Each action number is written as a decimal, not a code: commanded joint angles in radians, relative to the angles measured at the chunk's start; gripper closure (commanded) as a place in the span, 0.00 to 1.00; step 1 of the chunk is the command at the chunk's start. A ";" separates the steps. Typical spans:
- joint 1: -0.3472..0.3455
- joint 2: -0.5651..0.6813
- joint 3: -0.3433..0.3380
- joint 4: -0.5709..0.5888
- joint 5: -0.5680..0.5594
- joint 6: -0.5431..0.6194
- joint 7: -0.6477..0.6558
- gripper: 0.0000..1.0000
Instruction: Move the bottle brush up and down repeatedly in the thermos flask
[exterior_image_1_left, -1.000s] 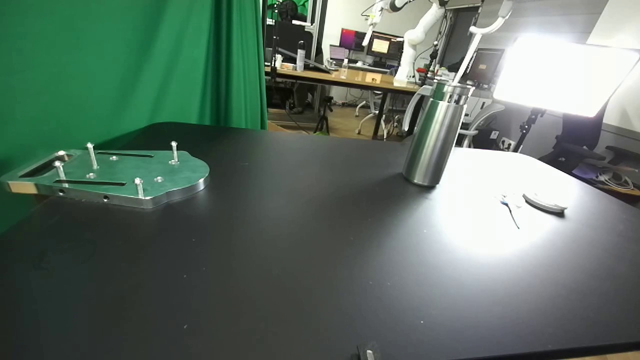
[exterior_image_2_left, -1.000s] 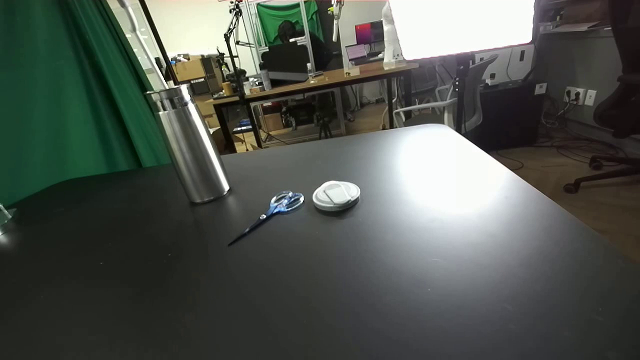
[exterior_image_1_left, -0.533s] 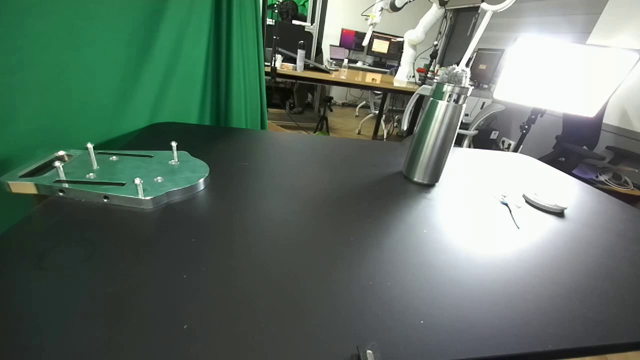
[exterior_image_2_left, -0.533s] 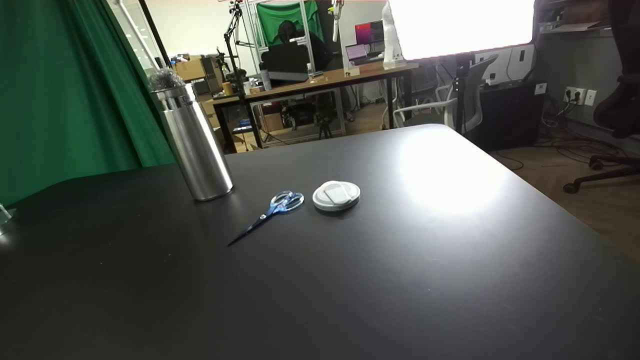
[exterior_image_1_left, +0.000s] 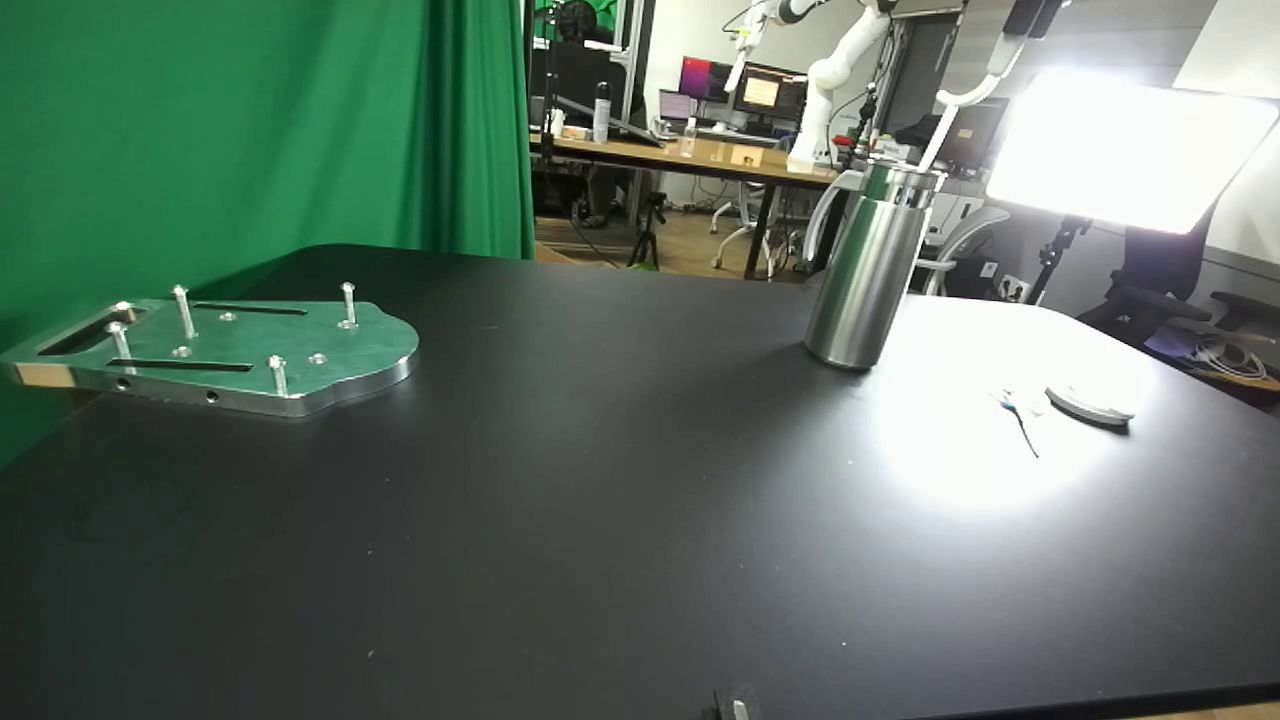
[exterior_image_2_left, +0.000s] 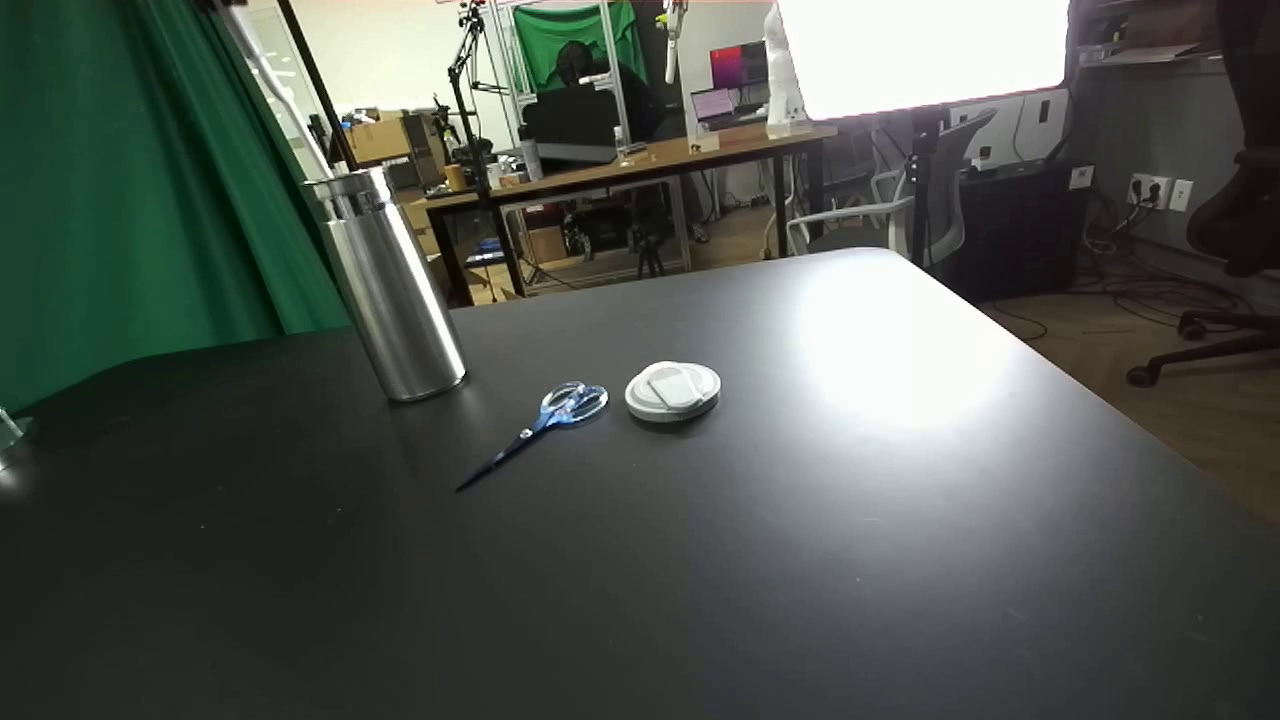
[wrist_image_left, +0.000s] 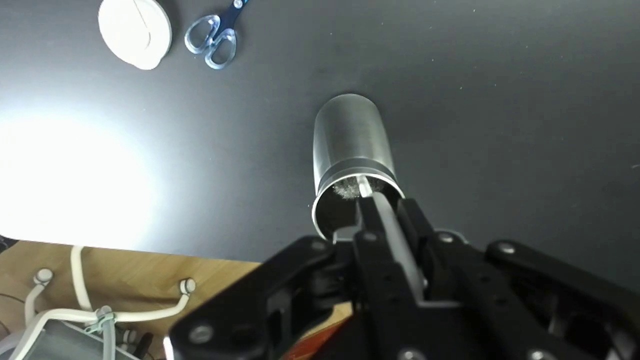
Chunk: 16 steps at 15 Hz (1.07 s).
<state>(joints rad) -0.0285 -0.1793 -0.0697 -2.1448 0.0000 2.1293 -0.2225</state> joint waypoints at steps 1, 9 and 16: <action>-0.002 0.083 0.003 0.055 0.000 -0.023 0.015 0.96; -0.014 0.226 0.003 0.133 0.014 -0.061 0.030 0.96; -0.030 0.261 0.000 0.187 0.033 -0.101 0.030 0.96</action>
<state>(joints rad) -0.0459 0.0633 -0.0715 -2.0110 0.0231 2.0773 -0.2167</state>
